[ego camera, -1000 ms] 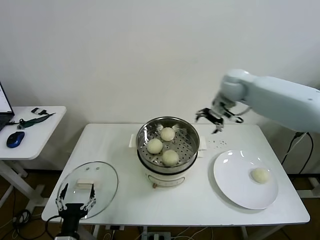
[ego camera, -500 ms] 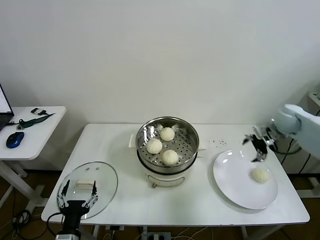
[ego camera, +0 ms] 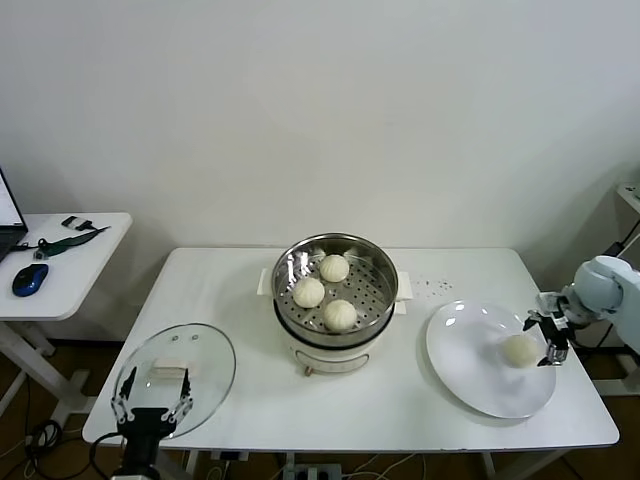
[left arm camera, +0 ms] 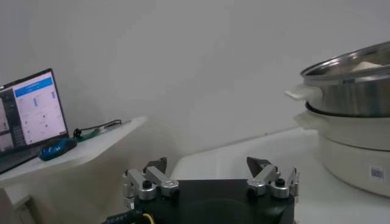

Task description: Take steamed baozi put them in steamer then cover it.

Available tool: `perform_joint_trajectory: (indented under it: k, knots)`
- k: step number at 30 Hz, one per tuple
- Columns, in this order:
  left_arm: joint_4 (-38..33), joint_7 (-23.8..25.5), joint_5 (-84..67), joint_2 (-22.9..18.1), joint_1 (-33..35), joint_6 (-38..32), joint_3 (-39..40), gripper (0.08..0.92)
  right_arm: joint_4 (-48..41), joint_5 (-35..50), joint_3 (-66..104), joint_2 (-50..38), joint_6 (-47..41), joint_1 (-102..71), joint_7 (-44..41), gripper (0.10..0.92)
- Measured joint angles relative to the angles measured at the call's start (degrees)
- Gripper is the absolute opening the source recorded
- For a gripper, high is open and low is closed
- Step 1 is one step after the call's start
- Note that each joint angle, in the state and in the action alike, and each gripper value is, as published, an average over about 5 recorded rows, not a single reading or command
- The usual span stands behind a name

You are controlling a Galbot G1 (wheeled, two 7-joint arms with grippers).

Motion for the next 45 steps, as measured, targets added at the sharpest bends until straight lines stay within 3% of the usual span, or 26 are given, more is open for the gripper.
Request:
perform_joint_trajectory:
  k: [16,24,31,45]
  knots:
    - [0.7,-0.1,0.5,0.0,-0.3,0.1,0.0,0.823,-3.8,-2.2,2.6,4.3,0.4,-2.3,0.0,0.823]
    - [0.4,-0.3,0.4,-0.1,-0.5,0.2,0.0,0.823,-4.7,-2.2,1.2,4.5,0.8,-1.1,-0.7,0.712]
    - [0.2,-0.4,0.1,-0.2,-0.1,-0.1,-0.2,0.823,-4.7,-1.2,-0.7,4.3,1.0,0.8,-0.9,0.68]
    - [-0.6,-0.2,-0.4,-0.3,0.0,0.1,1.0,0.823,-5.9,11.6,-15.4,7.8,-0.1,19.5,-1.8,0.683]
